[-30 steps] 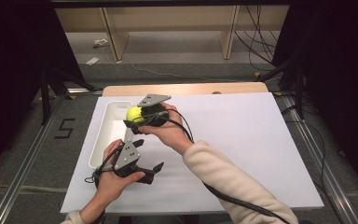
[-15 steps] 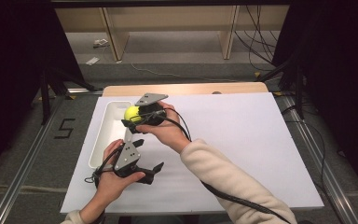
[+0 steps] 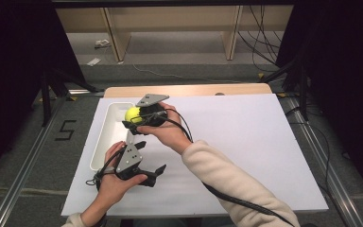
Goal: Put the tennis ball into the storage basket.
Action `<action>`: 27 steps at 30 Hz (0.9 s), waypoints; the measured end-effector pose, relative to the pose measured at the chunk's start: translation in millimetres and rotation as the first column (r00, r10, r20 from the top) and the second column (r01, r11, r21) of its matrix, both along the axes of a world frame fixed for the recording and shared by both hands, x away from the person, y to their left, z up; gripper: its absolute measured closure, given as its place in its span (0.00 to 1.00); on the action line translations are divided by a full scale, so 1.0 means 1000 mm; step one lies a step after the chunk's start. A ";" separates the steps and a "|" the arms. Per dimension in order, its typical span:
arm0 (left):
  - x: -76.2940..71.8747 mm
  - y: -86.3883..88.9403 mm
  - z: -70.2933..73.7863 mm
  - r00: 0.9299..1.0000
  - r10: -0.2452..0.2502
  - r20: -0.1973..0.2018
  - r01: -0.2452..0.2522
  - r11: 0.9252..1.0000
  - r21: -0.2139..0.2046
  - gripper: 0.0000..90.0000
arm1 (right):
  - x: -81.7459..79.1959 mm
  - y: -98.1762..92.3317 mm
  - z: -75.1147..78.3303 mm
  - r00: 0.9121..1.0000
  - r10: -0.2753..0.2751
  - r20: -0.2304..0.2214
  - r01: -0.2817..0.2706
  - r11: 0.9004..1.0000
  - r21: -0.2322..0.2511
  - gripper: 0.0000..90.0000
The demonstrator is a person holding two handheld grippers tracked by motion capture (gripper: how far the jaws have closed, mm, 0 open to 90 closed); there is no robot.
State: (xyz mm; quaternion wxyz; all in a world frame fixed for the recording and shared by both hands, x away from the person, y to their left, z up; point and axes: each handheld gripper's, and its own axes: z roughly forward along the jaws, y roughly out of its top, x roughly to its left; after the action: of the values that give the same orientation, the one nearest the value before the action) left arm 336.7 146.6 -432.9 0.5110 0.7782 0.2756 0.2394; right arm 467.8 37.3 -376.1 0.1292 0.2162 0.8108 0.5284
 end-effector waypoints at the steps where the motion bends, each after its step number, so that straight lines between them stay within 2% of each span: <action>1: 0.000 0.000 0.000 1.000 0.000 0.000 0.000 1.000 0.000 0.00 | 0.000 0.000 0.000 1.000 0.000 0.000 0.000 1.000 0.000 0.30; 6: -0.001 0.000 0.001 1.000 0.002 0.005 -0.002 1.000 0.005 0.00 | 0.002 0.006 -0.001 1.000 0.020 -0.022 -0.020 1.000 -0.002 0.30; 16: -0.001 -0.001 0.000 1.000 0.002 0.005 -0.002 1.000 0.010 0.00 | 0.005 0.014 -0.002 0.999 0.031 -0.024 -0.032 0.999 -0.010 0.30; 27: 0.000 0.001 0.001 1.000 0.006 0.009 -0.006 1.000 0.016 0.00 | 0.009 0.013 -0.003 0.999 0.029 -0.030 -0.029 0.999 -0.021 0.30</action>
State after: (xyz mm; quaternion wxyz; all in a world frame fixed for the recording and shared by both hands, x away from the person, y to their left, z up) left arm 336.2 147.2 -431.9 0.5053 0.7804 0.2736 0.2466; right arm 477.0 50.5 -379.5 0.1117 0.2108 0.8214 0.5181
